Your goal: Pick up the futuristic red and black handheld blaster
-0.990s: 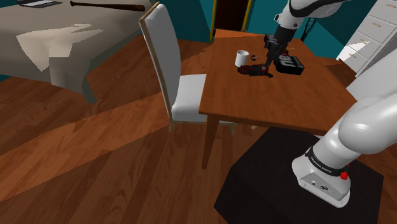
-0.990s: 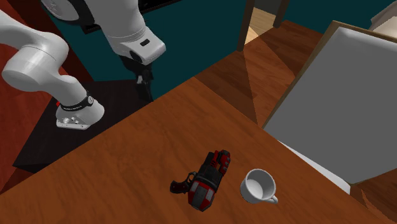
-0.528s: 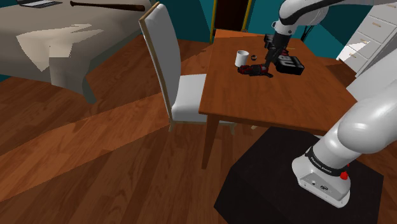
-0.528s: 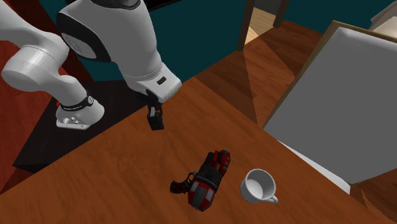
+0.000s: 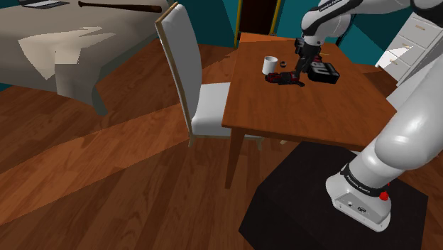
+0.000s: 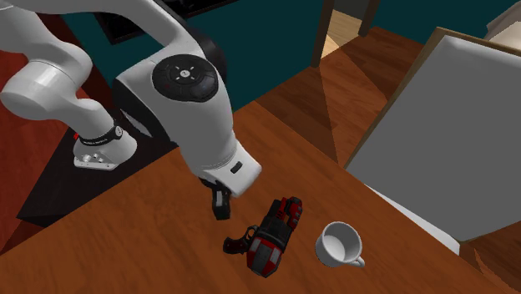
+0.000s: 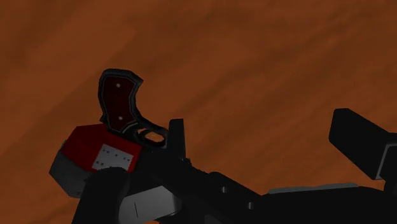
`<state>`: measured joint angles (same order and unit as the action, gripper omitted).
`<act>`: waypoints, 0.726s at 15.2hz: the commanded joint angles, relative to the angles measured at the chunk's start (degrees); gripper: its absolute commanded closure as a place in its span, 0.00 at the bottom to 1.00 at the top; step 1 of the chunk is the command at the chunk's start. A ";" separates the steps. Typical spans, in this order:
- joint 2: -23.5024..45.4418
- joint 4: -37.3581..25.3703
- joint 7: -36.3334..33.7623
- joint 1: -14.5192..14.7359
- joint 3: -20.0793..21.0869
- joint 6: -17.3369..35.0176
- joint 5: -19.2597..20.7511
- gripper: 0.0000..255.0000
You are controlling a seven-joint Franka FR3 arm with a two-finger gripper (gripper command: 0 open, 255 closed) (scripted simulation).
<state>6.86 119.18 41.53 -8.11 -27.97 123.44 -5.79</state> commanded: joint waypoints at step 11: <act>19.43 -15.22 9.68 -7.67 0.80 1.39 -8.73 0.00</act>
<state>25.66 104.01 51.06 -15.65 -27.37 124.30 -14.19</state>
